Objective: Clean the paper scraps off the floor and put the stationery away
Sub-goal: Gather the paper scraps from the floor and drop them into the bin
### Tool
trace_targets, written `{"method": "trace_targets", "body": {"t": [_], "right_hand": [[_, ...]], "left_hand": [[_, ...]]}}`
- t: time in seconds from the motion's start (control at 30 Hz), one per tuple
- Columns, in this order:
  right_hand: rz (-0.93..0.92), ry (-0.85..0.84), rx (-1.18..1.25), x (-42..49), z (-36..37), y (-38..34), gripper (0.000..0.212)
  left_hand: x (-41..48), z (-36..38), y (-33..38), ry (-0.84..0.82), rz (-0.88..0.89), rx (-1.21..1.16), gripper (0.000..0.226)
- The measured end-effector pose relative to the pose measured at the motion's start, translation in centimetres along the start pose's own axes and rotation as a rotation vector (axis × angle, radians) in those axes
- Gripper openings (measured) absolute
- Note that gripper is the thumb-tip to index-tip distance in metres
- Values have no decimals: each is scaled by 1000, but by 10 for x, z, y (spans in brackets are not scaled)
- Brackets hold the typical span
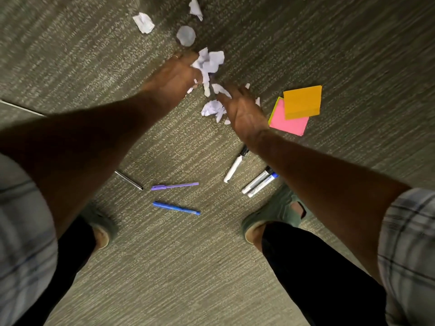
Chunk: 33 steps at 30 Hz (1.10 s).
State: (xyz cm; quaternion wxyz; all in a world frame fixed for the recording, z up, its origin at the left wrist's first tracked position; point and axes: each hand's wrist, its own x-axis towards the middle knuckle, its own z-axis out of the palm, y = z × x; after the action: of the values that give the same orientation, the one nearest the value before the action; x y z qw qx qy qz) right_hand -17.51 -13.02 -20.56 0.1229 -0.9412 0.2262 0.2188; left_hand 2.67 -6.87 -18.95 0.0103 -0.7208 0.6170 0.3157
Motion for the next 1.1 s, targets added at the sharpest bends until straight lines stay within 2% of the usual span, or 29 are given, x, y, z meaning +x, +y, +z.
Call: {"method": "trace_targets", "body": {"t": [0.13,0.23,0.4,0.53,0.77,0.93,1.1], "right_hand": [[77,35,231,-9,-7,0,48],[189,63,418,-15,-30,-1,43],[276,147,464,-36,-84,1,32],[354,79,518,-37,-137,4,31],[467,116,608,-43,-223,-11,36],[665,131,868,-25,-290,-34,38],[703,208,1103,8,-360,-61,39]], "left_hand": [[-15,-1,4,59,-77,-170,32],[-30,-8,9,181,-173,-324,23],[-61,-34,21,267,-267,-460,18],[-86,-62,34,296,-269,-528,16],[-115,-123,63,442,-274,-729,13],[-124,-180,64,553,-302,-794,11],[-131,-250,46,653,-378,-961,16]]}}
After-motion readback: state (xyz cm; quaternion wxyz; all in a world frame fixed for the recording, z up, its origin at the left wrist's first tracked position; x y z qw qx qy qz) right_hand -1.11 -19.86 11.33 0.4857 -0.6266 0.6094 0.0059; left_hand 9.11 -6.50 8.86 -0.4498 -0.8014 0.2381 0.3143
